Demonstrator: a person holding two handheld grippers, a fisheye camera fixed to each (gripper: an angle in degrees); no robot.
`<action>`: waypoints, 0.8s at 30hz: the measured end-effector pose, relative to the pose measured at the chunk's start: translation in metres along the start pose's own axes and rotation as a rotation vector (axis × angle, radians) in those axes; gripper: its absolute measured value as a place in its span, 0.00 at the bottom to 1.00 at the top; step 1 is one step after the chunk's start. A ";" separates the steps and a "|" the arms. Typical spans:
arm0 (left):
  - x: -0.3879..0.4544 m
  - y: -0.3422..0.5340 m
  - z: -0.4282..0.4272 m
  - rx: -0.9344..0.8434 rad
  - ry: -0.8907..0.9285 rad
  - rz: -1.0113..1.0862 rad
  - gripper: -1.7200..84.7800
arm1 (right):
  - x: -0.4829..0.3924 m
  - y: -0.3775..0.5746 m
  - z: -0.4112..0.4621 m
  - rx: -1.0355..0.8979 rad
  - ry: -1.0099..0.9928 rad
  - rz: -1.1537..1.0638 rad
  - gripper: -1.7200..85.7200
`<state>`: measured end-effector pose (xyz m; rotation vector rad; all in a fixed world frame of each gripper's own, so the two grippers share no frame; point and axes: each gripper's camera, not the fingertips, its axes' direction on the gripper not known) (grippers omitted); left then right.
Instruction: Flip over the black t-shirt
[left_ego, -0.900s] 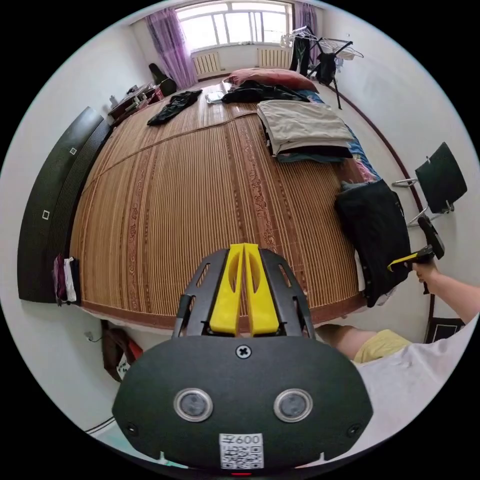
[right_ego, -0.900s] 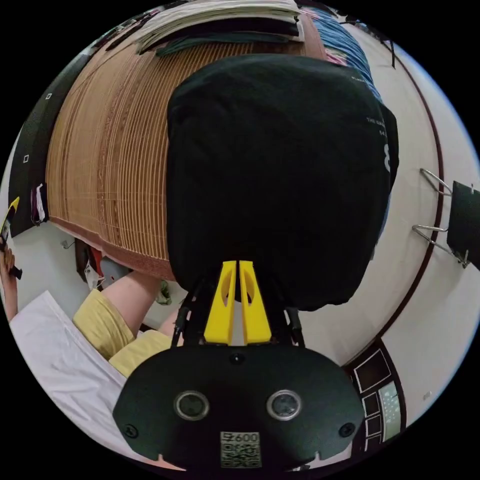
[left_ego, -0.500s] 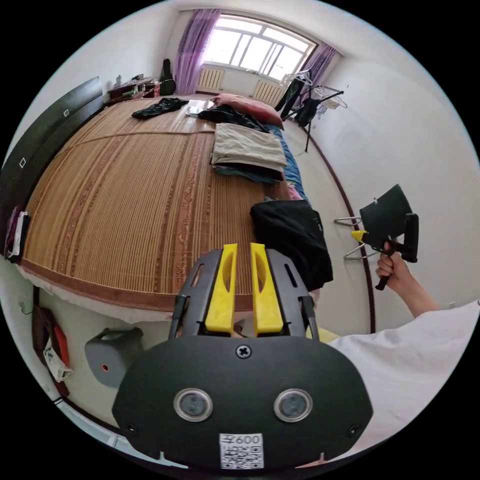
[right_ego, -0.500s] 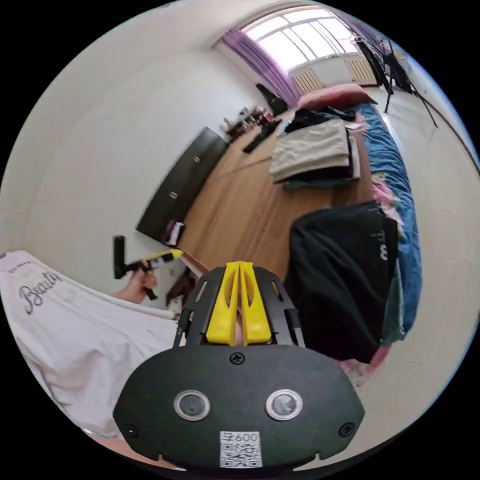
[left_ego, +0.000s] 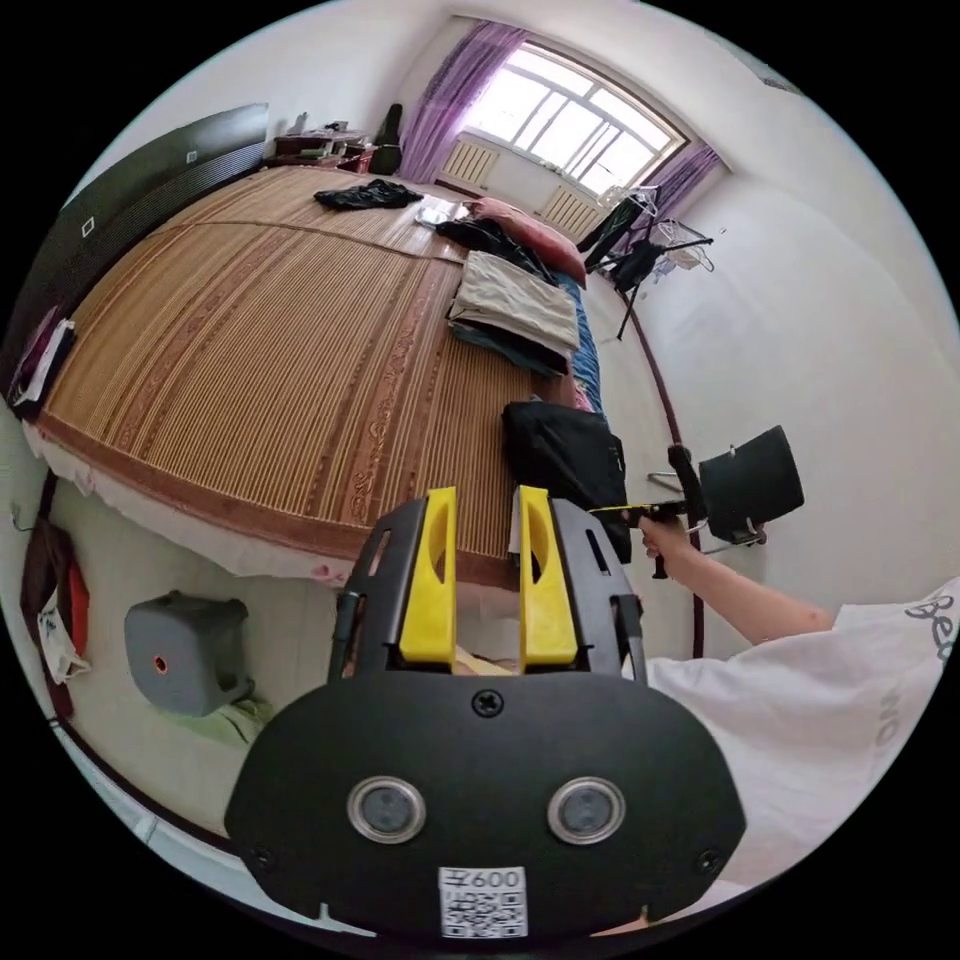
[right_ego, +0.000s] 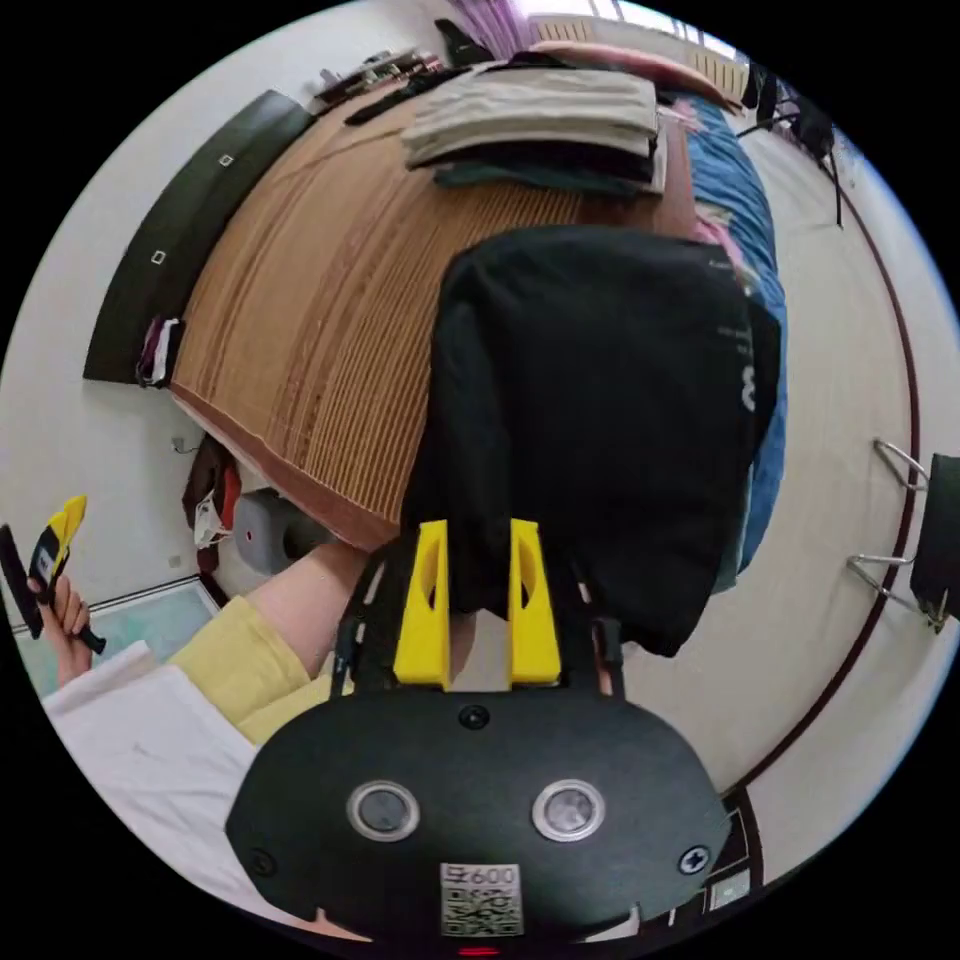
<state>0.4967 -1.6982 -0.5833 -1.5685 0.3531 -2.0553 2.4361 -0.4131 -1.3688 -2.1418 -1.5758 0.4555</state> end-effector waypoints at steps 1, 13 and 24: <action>0.007 0.013 0.000 -0.013 -0.014 -0.022 0.12 | 0.005 0.005 0.003 0.023 0.005 0.015 0.03; 0.271 0.168 -0.009 0.072 0.225 -0.087 0.19 | 0.006 0.146 -0.163 0.728 -0.675 -0.484 0.01; 0.542 0.197 -0.201 0.261 0.343 0.358 0.06 | -0.155 0.148 -0.134 0.825 -0.847 -0.755 0.01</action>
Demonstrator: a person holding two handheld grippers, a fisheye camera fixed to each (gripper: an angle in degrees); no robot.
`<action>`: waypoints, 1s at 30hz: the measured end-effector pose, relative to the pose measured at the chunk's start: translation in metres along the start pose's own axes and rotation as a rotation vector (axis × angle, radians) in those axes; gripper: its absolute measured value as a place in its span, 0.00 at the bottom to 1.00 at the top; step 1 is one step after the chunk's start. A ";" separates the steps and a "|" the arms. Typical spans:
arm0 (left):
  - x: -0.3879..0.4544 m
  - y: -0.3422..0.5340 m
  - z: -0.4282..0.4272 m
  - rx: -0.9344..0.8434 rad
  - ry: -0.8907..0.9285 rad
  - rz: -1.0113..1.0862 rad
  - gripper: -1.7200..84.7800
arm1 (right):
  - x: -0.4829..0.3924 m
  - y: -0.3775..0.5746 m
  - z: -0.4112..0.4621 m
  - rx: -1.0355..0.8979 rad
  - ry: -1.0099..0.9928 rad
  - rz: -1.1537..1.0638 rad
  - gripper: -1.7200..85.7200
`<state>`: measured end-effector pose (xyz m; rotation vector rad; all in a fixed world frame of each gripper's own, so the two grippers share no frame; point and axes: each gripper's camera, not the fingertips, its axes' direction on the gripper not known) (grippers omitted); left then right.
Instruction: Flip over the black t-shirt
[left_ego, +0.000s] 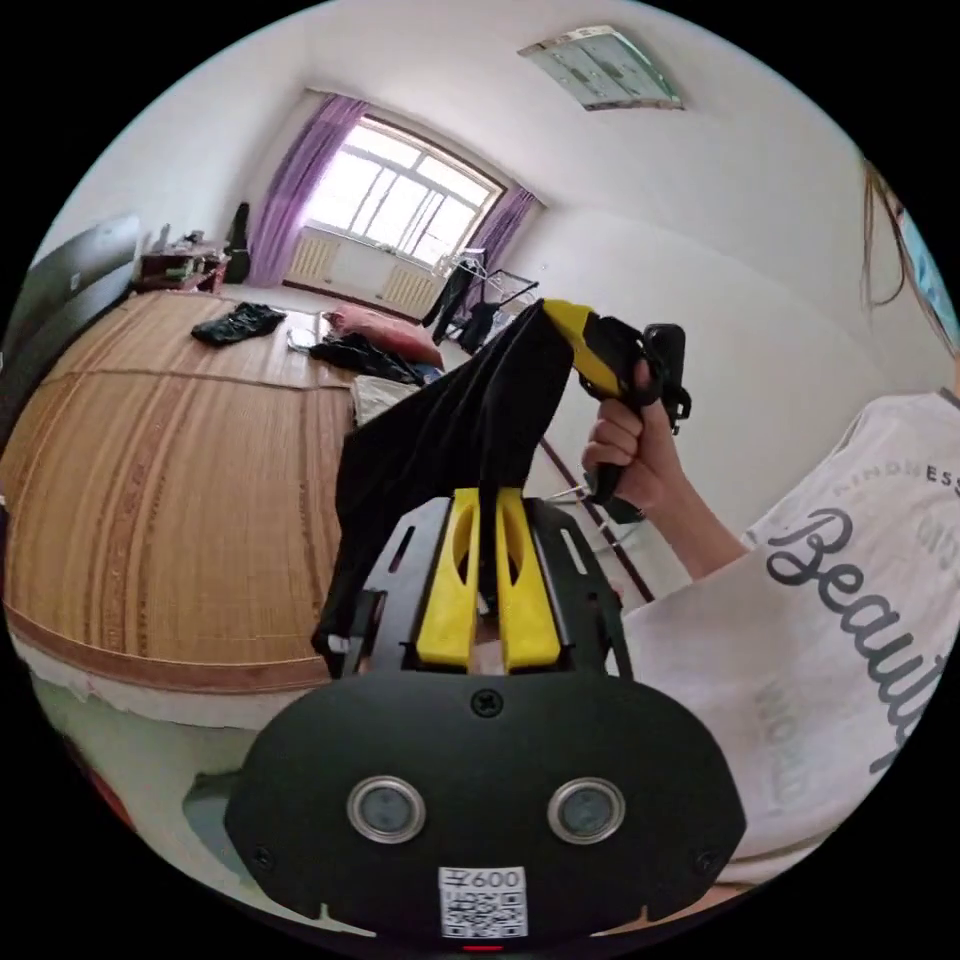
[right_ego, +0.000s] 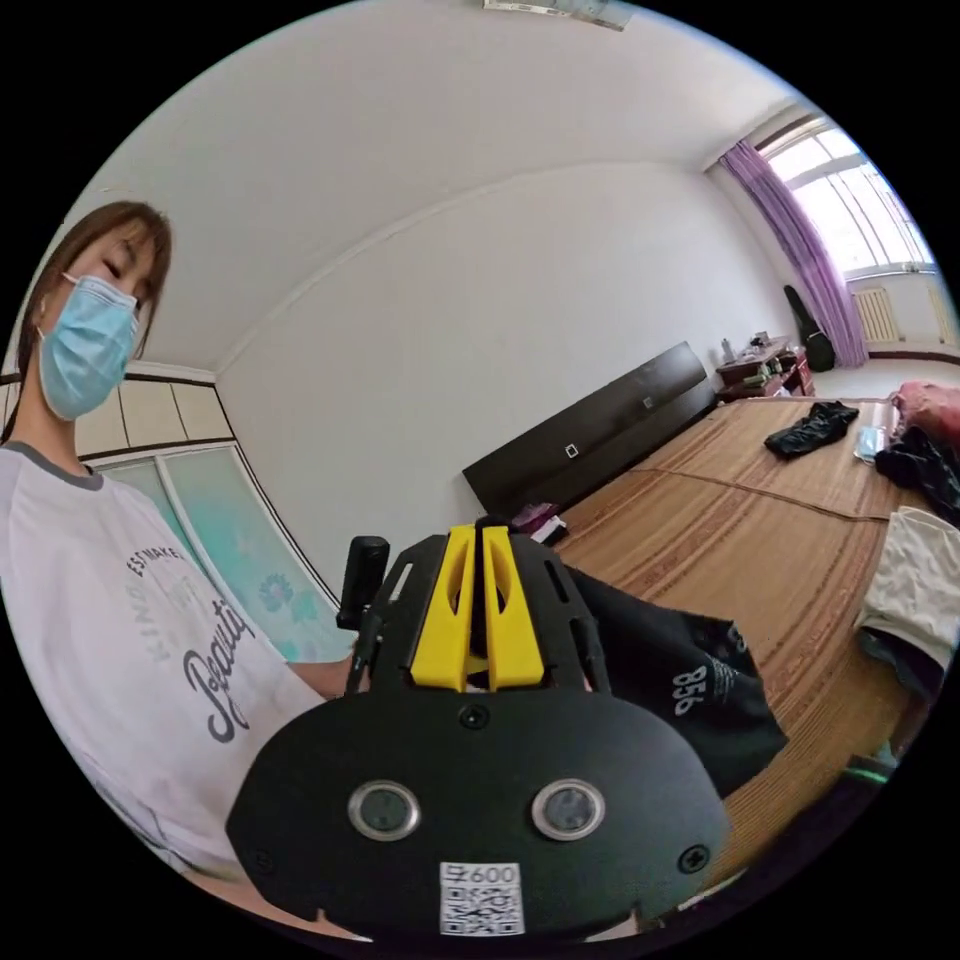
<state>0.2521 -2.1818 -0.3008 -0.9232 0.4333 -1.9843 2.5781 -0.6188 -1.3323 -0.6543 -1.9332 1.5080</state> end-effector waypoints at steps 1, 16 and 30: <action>0.008 0.004 -0.017 0.042 -0.039 -0.006 0.06 | 0.000 0.000 0.008 0.005 0.015 -0.001 0.01; 0.108 -0.037 -0.198 0.426 -0.197 -0.189 0.04 | 0.080 -0.022 0.162 -0.119 -0.016 0.024 0.01; 0.184 -0.486 -0.169 0.417 -0.476 0.040 0.03 | 0.309 -0.248 0.198 0.103 -0.029 -0.173 0.01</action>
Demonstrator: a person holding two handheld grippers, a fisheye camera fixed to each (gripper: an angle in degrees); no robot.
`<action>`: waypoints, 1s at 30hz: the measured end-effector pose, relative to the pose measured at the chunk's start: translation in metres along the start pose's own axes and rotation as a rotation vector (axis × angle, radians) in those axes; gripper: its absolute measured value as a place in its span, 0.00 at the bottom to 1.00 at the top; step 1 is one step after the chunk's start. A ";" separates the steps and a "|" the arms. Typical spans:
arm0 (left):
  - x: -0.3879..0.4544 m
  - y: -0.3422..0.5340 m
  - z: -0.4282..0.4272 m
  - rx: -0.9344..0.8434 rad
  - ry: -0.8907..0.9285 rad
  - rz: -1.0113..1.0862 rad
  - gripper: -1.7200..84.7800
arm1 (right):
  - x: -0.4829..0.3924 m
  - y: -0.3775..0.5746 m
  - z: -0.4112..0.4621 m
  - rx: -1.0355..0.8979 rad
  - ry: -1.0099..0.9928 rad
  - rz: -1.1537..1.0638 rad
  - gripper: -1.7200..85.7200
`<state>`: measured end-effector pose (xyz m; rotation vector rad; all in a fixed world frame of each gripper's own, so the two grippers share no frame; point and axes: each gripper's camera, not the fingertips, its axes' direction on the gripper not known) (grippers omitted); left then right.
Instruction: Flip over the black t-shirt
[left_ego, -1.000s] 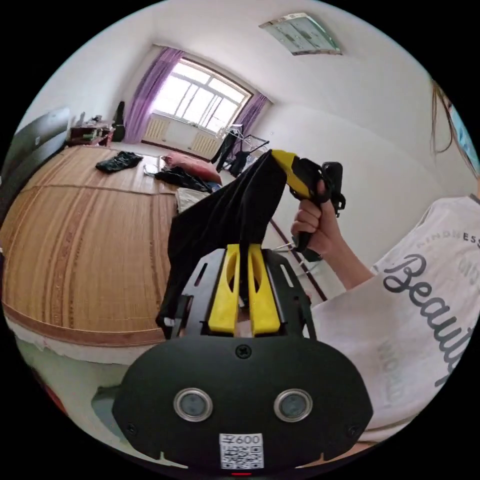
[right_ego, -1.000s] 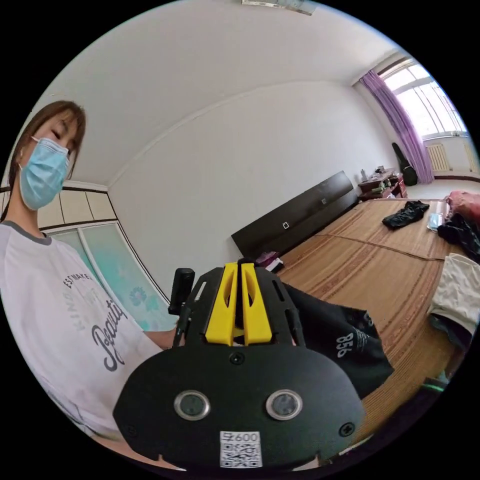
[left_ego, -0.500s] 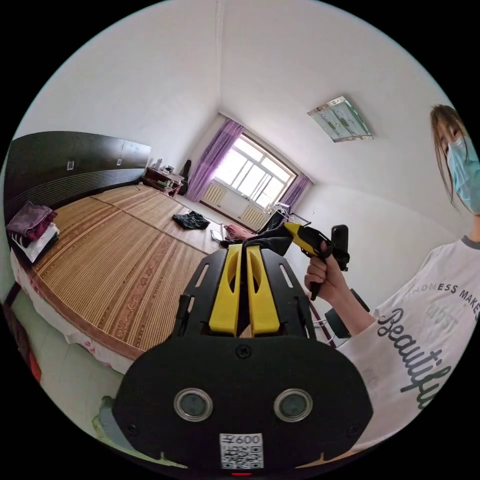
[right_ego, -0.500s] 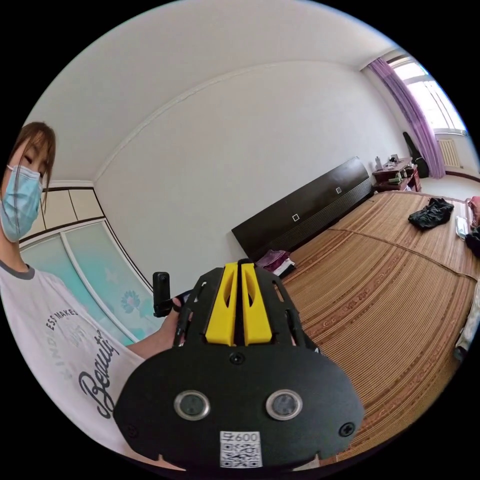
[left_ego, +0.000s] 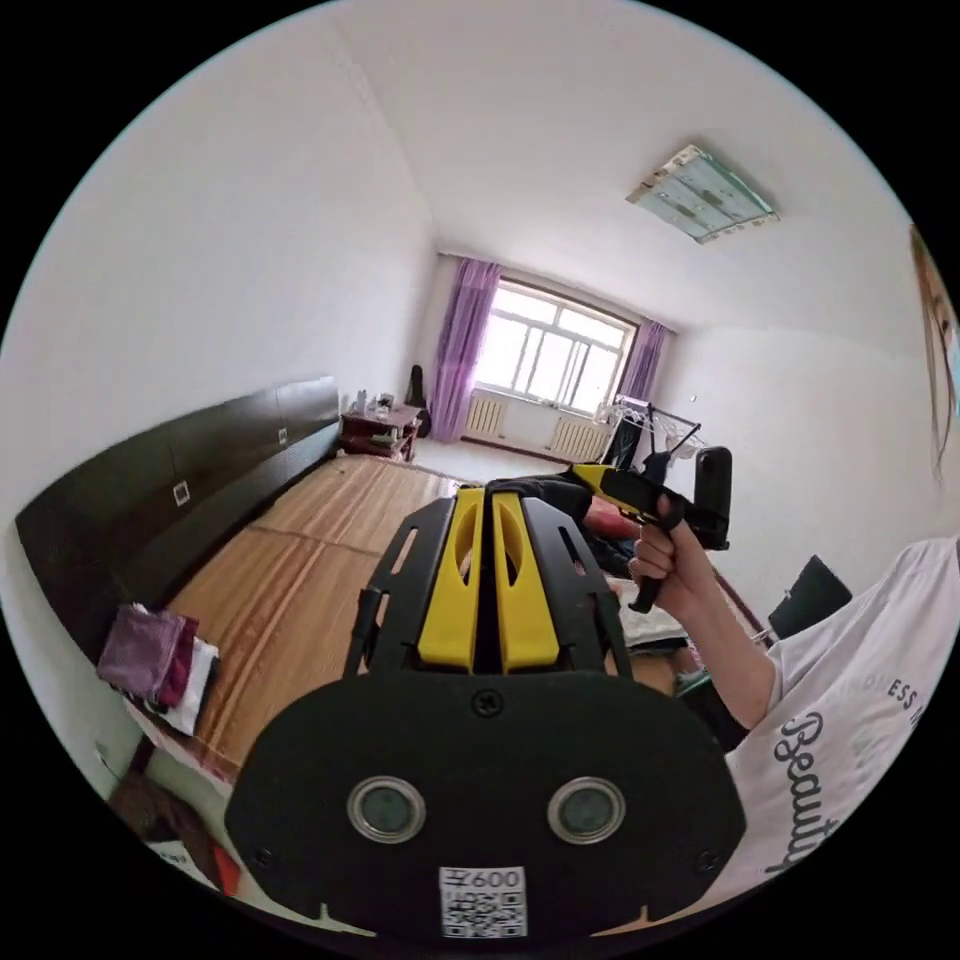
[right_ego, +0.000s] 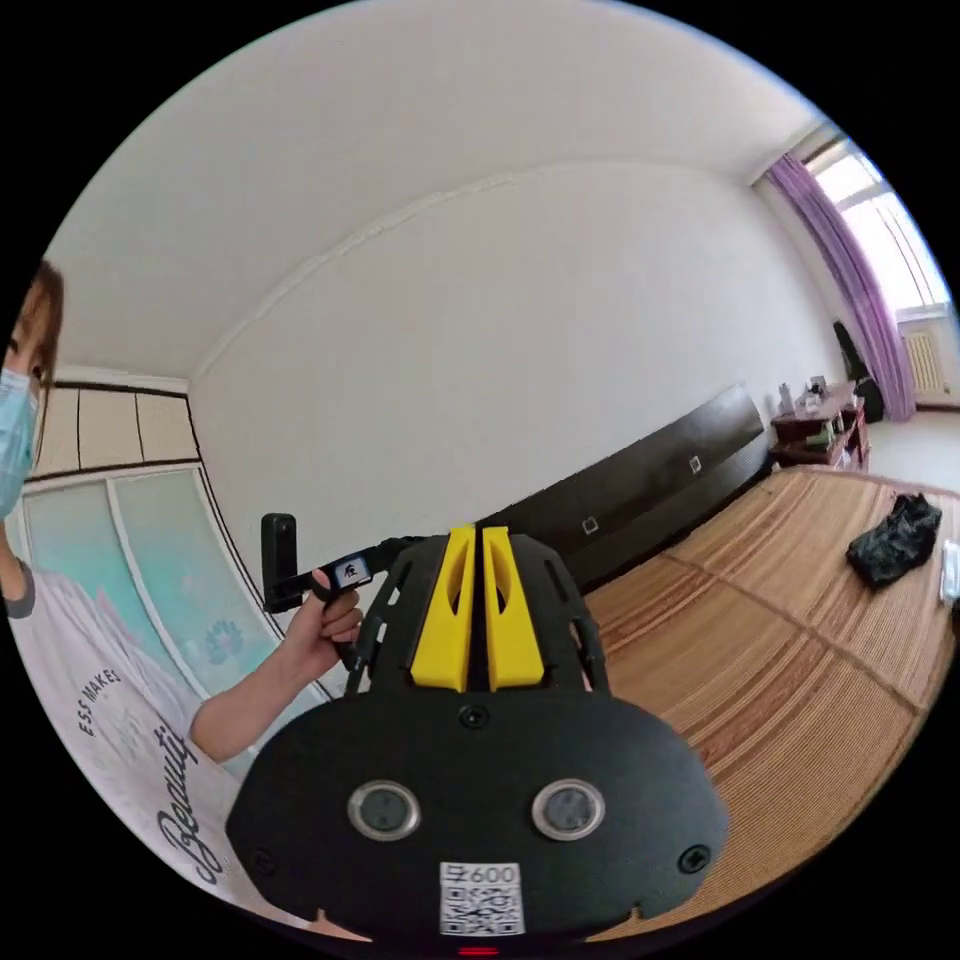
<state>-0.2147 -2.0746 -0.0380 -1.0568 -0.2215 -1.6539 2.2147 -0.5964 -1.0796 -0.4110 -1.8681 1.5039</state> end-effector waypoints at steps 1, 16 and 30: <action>0.013 -0.018 -0.002 0.029 -0.005 0.039 0.03 | 0.002 -0.012 -0.005 0.023 0.008 -0.048 0.01; -0.040 0.158 0.314 -0.691 0.448 -0.074 0.03 | 0.291 0.173 -0.022 -0.563 0.605 0.607 0.01; -0.243 0.169 0.453 -1.086 0.739 0.011 0.03 | 0.440 0.183 -0.064 -0.455 0.780 1.073 0.01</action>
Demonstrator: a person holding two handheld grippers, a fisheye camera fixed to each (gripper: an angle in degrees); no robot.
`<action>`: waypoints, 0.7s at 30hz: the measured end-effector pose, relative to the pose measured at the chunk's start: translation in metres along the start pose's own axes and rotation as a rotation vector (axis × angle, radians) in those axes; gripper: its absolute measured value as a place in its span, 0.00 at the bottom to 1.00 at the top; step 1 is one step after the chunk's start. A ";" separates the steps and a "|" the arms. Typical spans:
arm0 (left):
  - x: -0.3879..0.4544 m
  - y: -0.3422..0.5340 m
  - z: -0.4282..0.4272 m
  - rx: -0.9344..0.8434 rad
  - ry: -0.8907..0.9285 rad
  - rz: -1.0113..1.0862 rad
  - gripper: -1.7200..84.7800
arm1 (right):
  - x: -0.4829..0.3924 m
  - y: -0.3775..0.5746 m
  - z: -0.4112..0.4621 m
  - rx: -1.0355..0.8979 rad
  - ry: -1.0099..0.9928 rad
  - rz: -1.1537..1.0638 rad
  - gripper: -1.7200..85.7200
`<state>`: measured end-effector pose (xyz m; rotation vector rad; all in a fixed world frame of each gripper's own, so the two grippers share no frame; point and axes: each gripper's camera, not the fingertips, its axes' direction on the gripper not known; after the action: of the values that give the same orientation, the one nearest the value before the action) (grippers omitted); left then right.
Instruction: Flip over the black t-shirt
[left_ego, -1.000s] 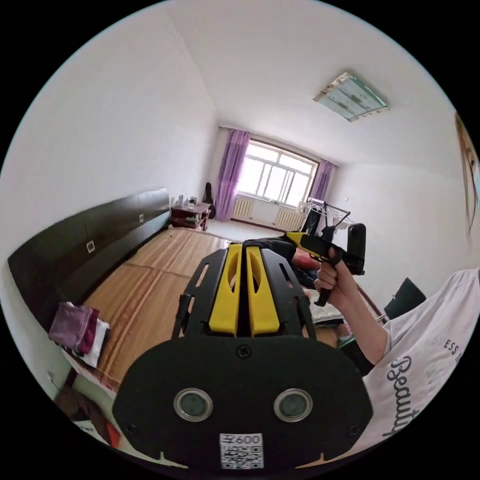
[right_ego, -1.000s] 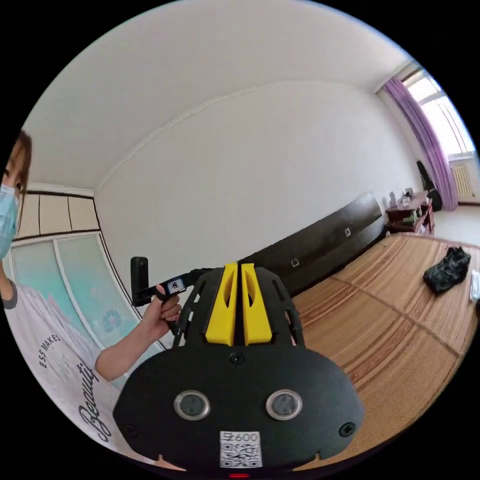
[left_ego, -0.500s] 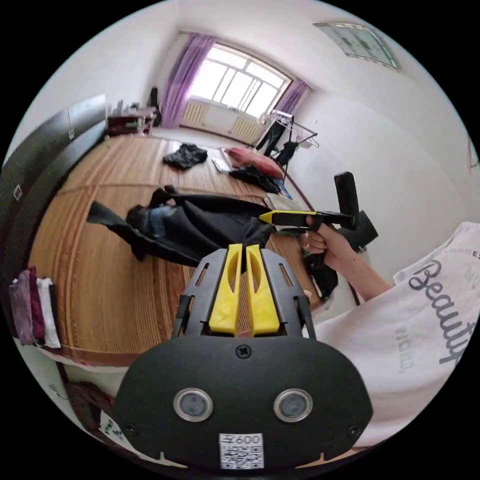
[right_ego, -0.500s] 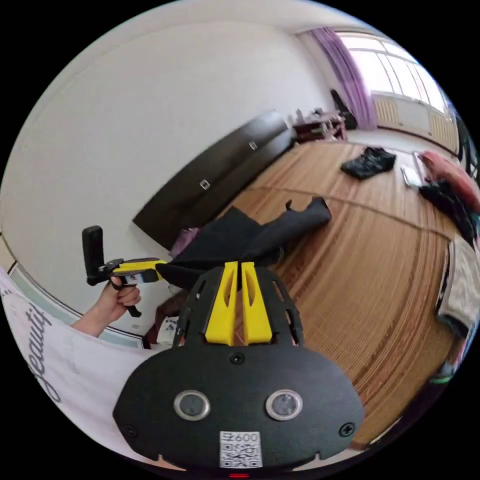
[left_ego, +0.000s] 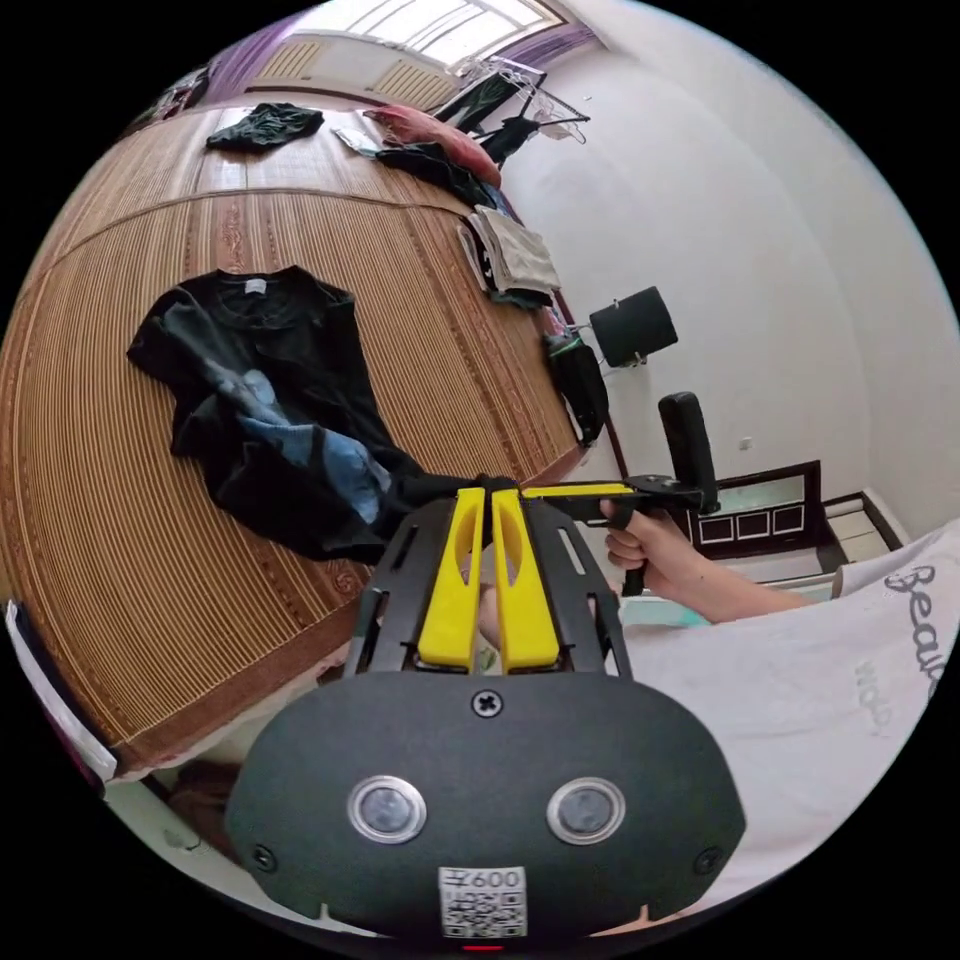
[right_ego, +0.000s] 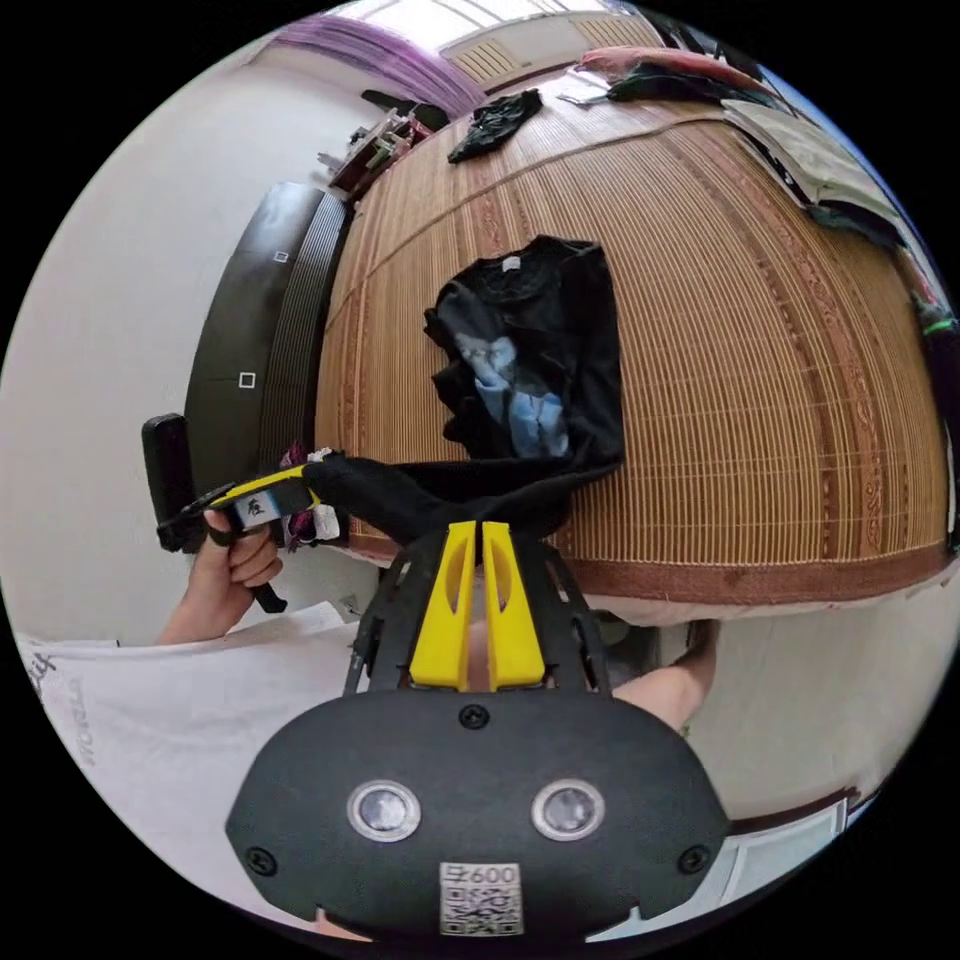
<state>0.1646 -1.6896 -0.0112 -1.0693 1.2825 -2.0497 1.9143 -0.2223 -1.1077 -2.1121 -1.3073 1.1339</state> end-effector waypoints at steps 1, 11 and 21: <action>-0.006 0.000 -0.008 0.010 0.002 -0.015 0.03 | 0.002 -0.010 -0.003 0.007 -0.001 -0.013 0.01; 0.000 0.063 0.024 -0.128 -0.264 -0.067 0.03 | 0.152 -0.124 -0.019 -0.053 0.007 -0.222 0.01; -0.037 0.182 0.166 -0.389 -0.696 0.280 0.03 | 0.323 -0.183 0.011 -0.050 0.283 -0.581 0.01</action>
<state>0.3225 -1.8273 -0.1463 -1.4943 1.3600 -1.0838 1.8803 0.1469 -1.1246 -1.6676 -1.6582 0.5438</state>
